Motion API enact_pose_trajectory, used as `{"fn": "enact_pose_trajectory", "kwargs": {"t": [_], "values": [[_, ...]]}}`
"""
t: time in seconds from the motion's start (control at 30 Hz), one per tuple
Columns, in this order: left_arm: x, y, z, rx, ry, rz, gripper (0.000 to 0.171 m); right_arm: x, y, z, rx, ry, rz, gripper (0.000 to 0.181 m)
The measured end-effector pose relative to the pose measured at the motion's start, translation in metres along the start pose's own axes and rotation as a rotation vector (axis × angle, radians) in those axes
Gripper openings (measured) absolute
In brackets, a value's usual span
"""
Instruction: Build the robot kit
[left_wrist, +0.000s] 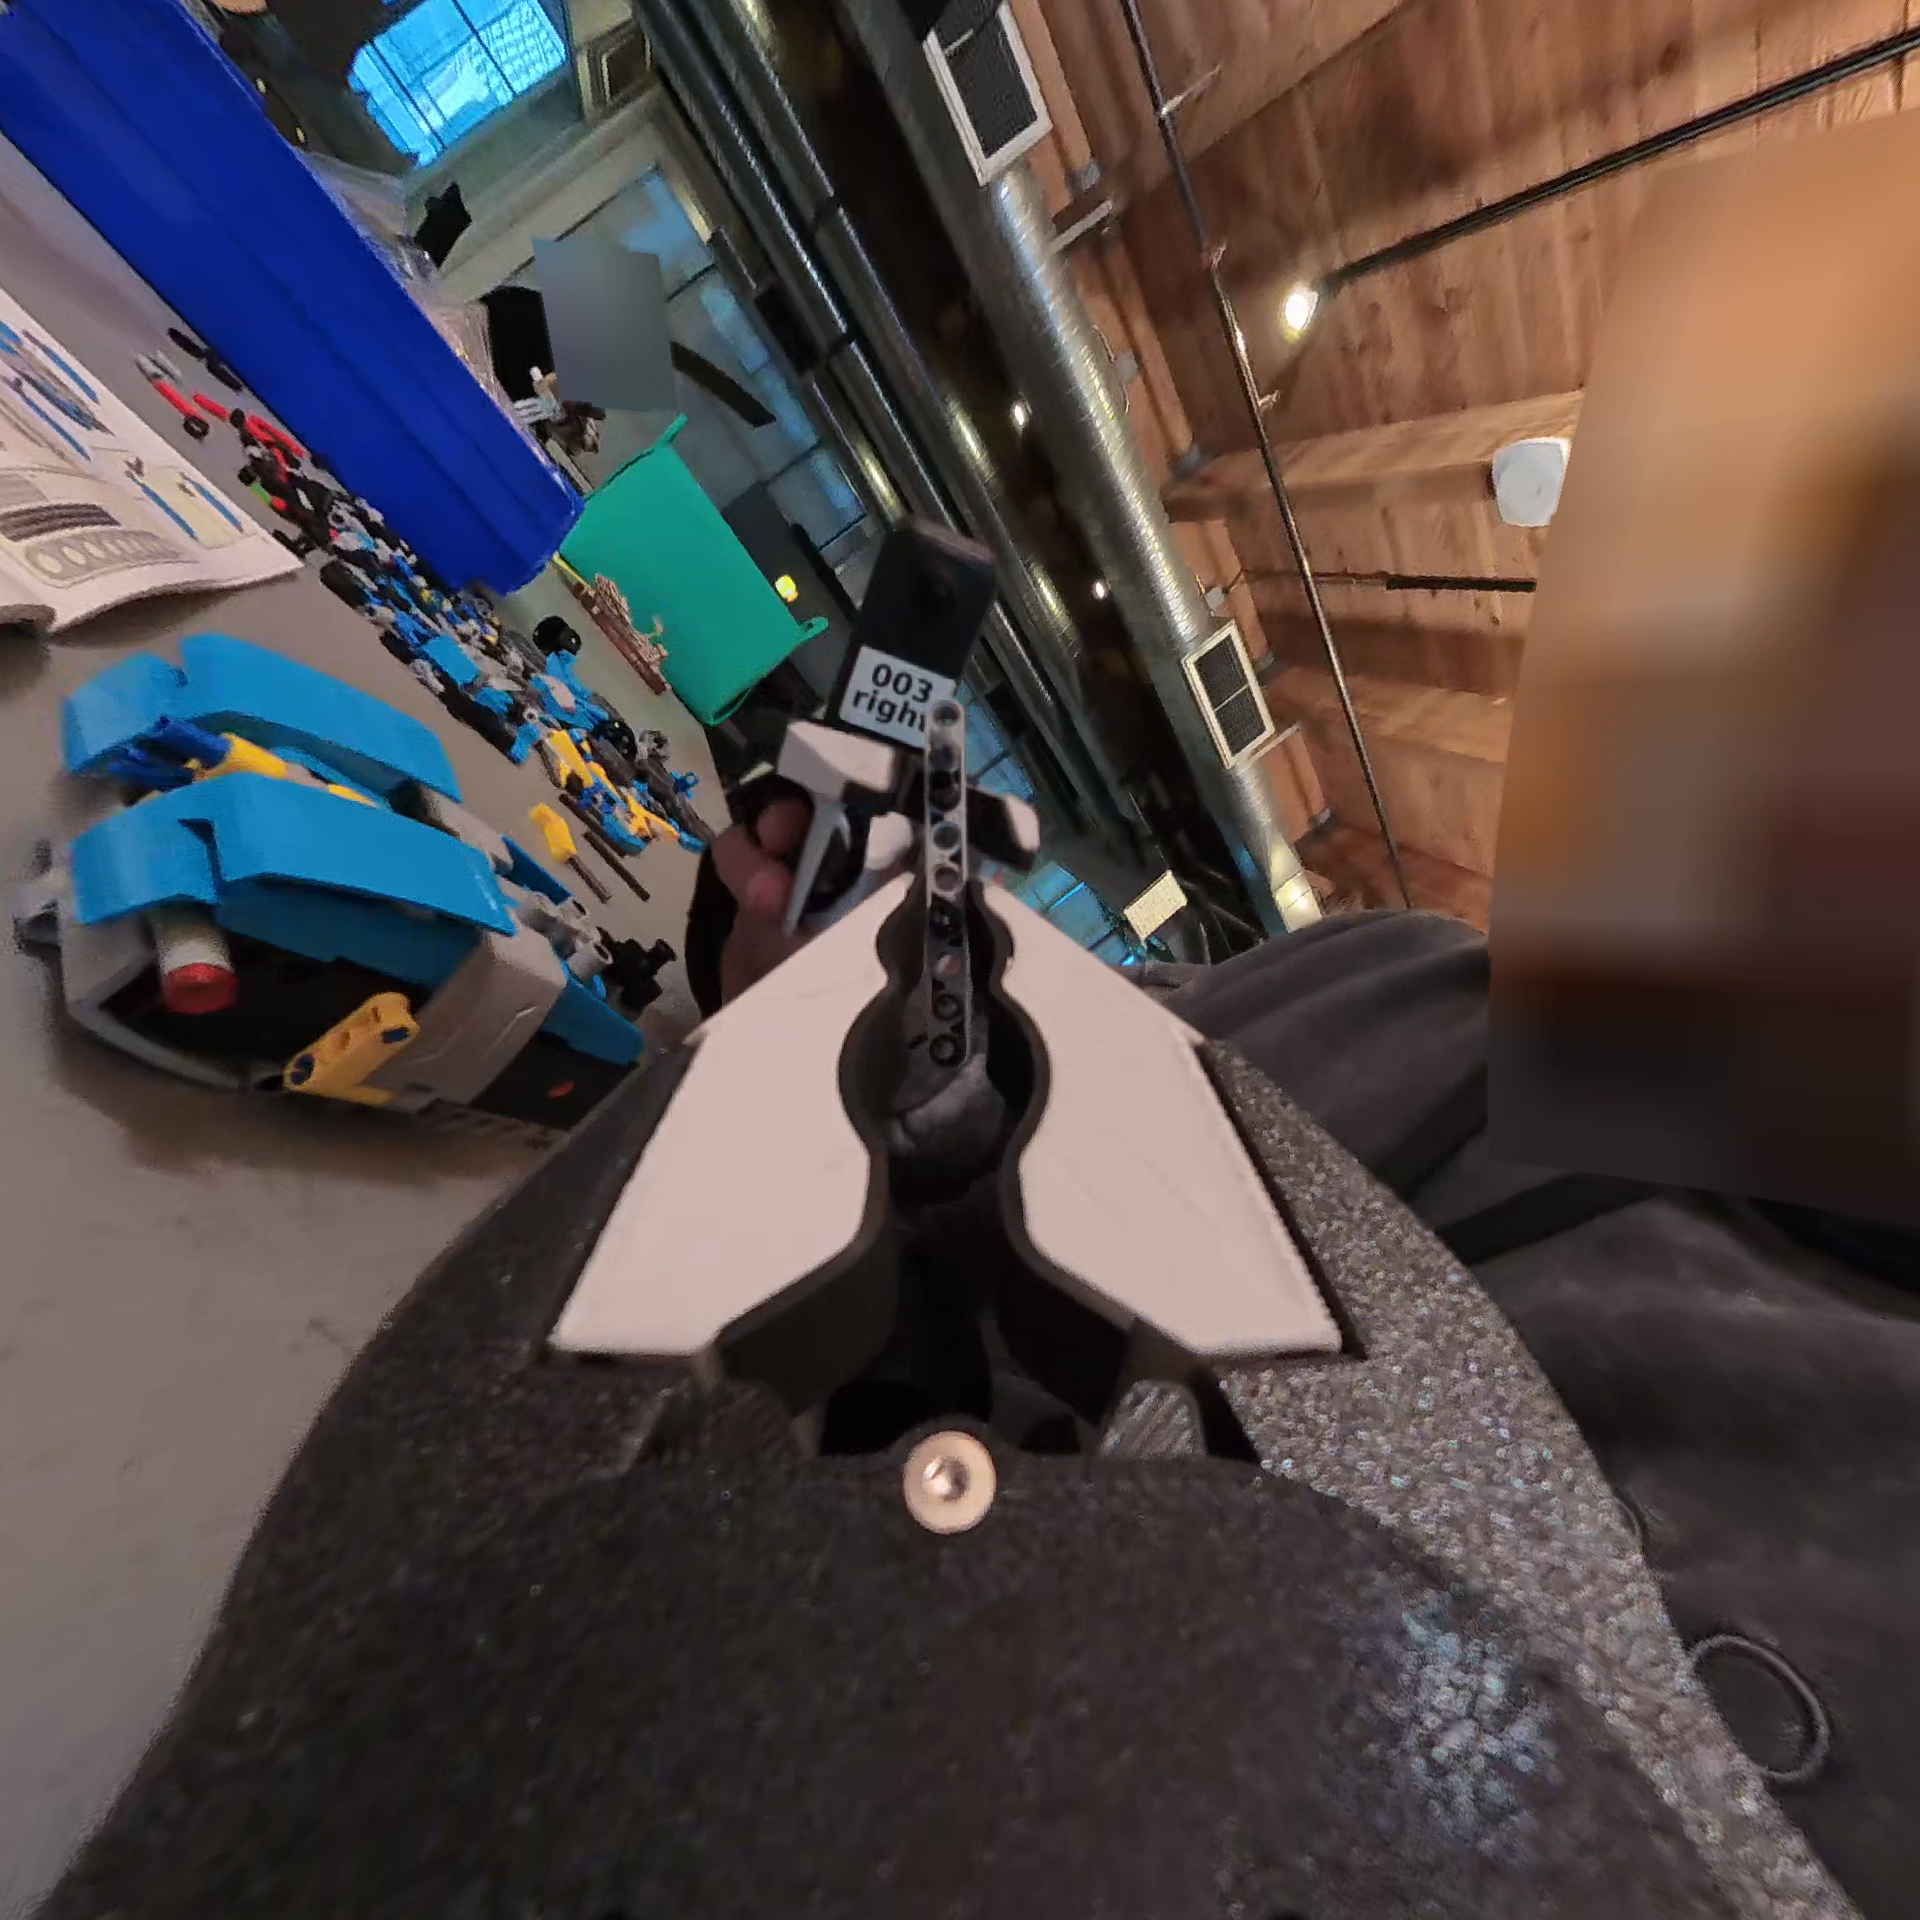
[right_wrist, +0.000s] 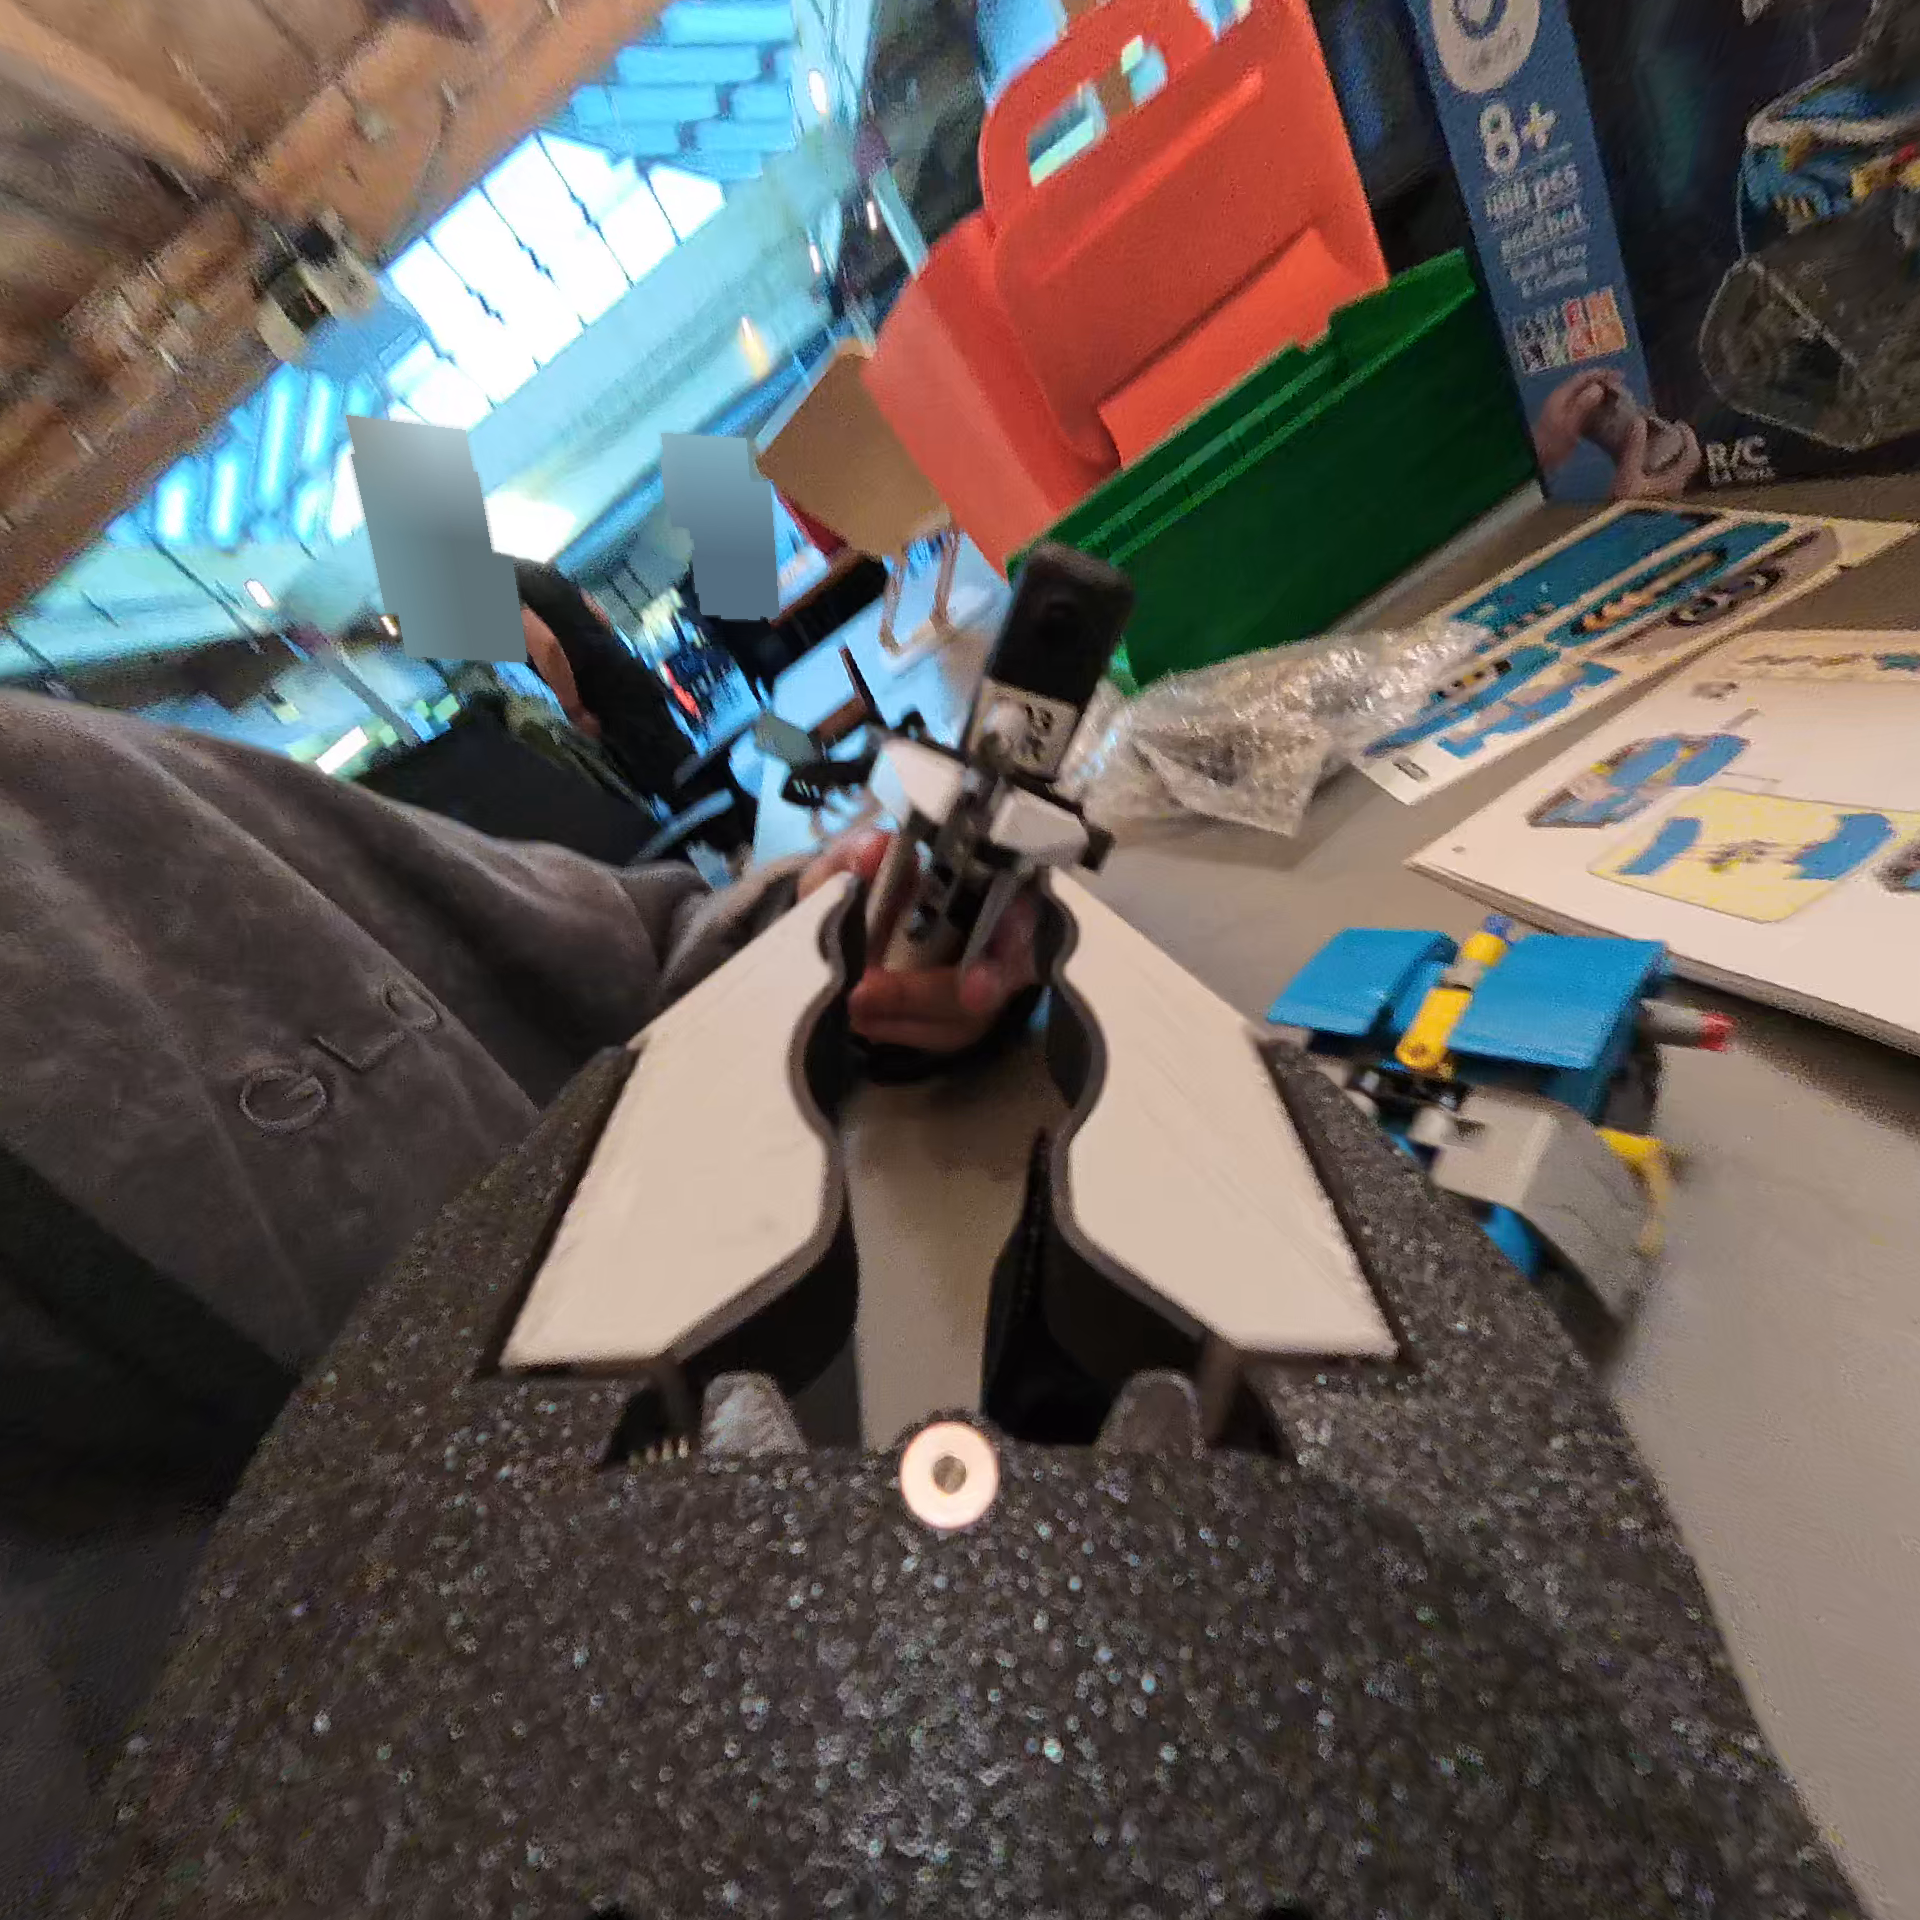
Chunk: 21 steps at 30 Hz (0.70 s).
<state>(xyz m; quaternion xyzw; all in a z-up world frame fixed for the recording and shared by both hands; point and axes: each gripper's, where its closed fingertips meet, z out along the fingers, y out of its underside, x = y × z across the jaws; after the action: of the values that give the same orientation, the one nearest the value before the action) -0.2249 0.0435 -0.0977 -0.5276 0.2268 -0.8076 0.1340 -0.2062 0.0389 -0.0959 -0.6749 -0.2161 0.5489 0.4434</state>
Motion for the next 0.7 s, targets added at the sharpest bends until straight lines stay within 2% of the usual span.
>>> {"fn": "enact_pose_trajectory", "kwargs": {"t": [0.1, 0.17, 0.3, 0.37, 0.47, 0.57, 0.63, 0.7], "values": [[0.001, 0.009, 0.006, -0.039, -0.006, 0.03, 0.007, -0.007, -0.007, 0.007, 0.092, -0.032, 0.053, 0.018], [0.0, 0.015, 0.009, -0.076, -0.03, 0.06, 0.007, -0.004, -0.004, 0.007, 0.07, -0.013, 0.046, 0.012], [-0.004, 0.02, 0.011, -0.11, -0.069, 0.104, 0.006, 0.001, -0.003, 0.004, 0.072, -0.008, 0.081, 0.019], [-0.003, 0.021, 0.011, -0.116, -0.062, 0.107, 0.006, -0.003, 0.004, 0.008, 0.044, -0.052, 0.127, 0.023], [-0.003, 0.026, 0.014, -0.144, -0.067, 0.116, 0.007, -0.004, 0.005, 0.009, 0.046, -0.044, 0.111, 0.008], [-0.005, 0.024, 0.012, -0.138, -0.087, 0.139, 0.009, -0.004, 0.007, 0.009, 0.017, -0.011, 0.065, 0.007], [-0.005, 0.022, 0.013, -0.131, -0.101, 0.177, 0.02, -0.007, 0.014, 0.013, -0.026, -0.012, 0.044, 0.007], [-0.004, 0.024, 0.013, -0.147, -0.109, 0.215, 0.017, -0.01, 0.013, 0.014, -0.021, -0.025, 0.045, 0.007]]}}
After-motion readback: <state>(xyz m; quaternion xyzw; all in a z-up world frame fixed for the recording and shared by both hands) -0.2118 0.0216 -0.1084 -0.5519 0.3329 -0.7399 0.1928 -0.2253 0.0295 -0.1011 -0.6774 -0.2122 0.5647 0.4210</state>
